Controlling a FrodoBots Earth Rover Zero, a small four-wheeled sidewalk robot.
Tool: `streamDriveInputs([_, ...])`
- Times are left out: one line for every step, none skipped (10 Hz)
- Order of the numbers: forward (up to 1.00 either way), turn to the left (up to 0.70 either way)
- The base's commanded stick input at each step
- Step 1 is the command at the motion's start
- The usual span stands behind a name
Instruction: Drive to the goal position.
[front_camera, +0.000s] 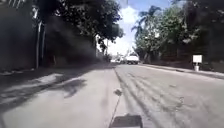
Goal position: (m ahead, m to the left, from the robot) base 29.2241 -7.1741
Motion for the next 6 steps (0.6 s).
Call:
streamDriveInputs([1.00,-0.01])
streamDriveInputs([1.00,-0.01])
streamDriveInputs([1.00,-0.01])
streamDriveInputs([1.00,-0.01])
streamDriveInputs([1.00,-0.01])
streamDriveInputs([1.00,-0.01])
